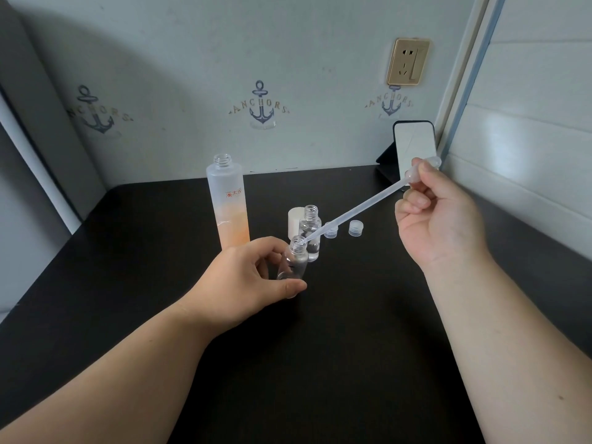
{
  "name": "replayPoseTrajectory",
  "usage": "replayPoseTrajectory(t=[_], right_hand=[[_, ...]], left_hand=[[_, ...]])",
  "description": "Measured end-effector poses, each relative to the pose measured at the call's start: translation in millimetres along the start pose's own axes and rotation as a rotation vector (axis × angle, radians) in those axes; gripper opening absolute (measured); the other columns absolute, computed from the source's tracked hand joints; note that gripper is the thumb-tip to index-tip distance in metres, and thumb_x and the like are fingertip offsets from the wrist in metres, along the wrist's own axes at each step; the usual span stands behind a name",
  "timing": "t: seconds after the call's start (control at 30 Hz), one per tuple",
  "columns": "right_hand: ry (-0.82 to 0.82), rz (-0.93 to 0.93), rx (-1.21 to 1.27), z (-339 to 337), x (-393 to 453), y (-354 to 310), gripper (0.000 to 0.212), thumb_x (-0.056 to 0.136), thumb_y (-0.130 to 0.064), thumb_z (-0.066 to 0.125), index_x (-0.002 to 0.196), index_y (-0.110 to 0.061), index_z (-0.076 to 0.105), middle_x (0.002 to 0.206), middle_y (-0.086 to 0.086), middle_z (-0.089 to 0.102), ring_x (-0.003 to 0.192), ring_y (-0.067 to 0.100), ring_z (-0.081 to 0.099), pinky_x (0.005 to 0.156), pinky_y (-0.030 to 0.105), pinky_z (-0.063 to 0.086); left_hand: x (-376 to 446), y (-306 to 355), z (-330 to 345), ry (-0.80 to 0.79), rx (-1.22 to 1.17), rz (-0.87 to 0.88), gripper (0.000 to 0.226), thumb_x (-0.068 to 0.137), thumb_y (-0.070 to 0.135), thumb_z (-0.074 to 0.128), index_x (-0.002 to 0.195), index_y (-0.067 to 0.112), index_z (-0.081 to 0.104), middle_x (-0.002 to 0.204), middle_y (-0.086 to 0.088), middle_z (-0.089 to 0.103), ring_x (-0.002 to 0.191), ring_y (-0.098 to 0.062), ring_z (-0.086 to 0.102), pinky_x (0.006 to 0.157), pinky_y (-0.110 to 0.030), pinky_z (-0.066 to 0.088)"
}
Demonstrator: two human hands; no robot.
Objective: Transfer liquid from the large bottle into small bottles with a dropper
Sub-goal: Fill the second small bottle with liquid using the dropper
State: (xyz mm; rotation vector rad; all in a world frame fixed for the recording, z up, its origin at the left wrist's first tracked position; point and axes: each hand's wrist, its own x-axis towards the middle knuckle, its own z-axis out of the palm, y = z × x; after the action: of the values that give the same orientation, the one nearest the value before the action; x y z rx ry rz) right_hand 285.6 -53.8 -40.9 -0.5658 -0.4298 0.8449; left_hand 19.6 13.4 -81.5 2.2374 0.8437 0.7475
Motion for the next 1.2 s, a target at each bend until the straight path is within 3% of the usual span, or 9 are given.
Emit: replayPoseTrajectory(t=[0.23,0.43,0.7,0.83,0.9,1.0,1.07,1.2], right_hand=[[0.033,-0.010,-0.018,0.8,0.3,-0.3,0.007,0.094,-0.008,0.064,0.095,-0.006,0.071,0.071,-0.002,0.066,0.048,0.007,0.043,0.048,0.016,0.036],[0.126,0.035,0.035,0.2,-2.5,0.2,0.009,0.090,-0.011,0.067,0.094,-0.005,0.072,0.074,0.001,0.064,0.058,0.012,0.054,0.055,0.022,0.044],[0.121,0.055,0.049,1.7,-4.2,0.6,0.010,0.092,-0.014,0.068,0.092,-0.005,0.071,0.077,0.003,0.066,0.063,0.013,0.060,0.058,0.022,0.047],[0.113,0.056,0.048,2.1,-4.6,0.2,0.013,0.091,-0.014,0.069,0.084,-0.004,0.073,0.076,0.003,0.067,0.062,0.013,0.060,0.058,0.022,0.047],[0.107,0.056,0.044,2.3,-4.5,0.5,0.016,0.091,-0.014,0.069,0.078,-0.005,0.074,0.076,0.003,0.067,0.062,0.013,0.060,0.058,0.022,0.047],[0.090,0.049,0.044,2.3,-4.4,0.7,0.020,0.092,-0.013,0.068,0.074,-0.006,0.073,0.077,0.002,0.069,0.062,0.013,0.060,0.058,0.022,0.047],[0.070,0.045,0.046,1.8,-4.3,0.9,0.022,0.092,-0.014,0.068,0.072,-0.006,0.073,0.078,0.001,0.070,0.063,0.013,0.061,0.059,0.022,0.048],[0.049,0.044,0.050,1.8,-4.5,2.2,0.023,0.092,-0.014,0.069,0.071,-0.006,0.074,0.079,0.002,0.071,0.064,0.013,0.064,0.059,0.023,0.049]], left_hand=[[-0.6,-0.8,-0.4,-0.008,0.008,-0.008,0.030,0.070,0.049,0.086,0.092,0.043,0.066,0.084,0.029,0.063,0.071,-0.004,0.059,0.059,-0.011,0.045],[1.8,-2.0,0.2,-0.046,0.036,-0.033,0.035,0.068,0.058,0.084,0.089,0.049,0.058,0.076,0.024,0.062,0.065,0.000,0.056,0.056,-0.014,0.045],[2.6,-1.4,-0.4,-0.096,0.068,-0.029,0.042,0.059,0.076,0.073,0.090,0.060,0.051,0.082,0.027,0.061,0.072,0.001,0.060,0.057,-0.014,0.045],[0.5,-6.6,-1.2,-0.061,0.007,-0.017,0.055,0.058,0.078,0.076,0.100,0.048,0.058,0.077,0.015,0.061,0.070,-0.004,0.059,0.059,-0.015,0.045],[-1.1,-8.7,-1.5,-0.035,-0.104,0.013,0.051,0.067,0.074,0.074,0.106,0.045,0.062,0.082,0.015,0.063,0.073,-0.008,0.059,0.064,-0.017,0.046],[-3.1,-8.3,-2.5,0.085,-0.295,0.057,0.030,0.077,0.054,0.064,0.102,0.037,0.066,0.089,0.005,0.068,0.076,-0.015,0.060,0.069,-0.032,0.050],[-4.8,-6.8,-3.6,0.282,-0.323,0.064,0.018,0.081,0.042,0.057,0.092,0.032,0.066,0.082,0.003,0.067,0.069,-0.012,0.058,0.063,-0.031,0.047],[-4.5,-5.9,-9.4,0.709,-0.218,-0.025,0.009,0.084,0.034,0.055,0.087,0.042,0.053,0.083,0.019,0.058,0.073,-0.002,0.056,0.064,-0.025,0.042]])
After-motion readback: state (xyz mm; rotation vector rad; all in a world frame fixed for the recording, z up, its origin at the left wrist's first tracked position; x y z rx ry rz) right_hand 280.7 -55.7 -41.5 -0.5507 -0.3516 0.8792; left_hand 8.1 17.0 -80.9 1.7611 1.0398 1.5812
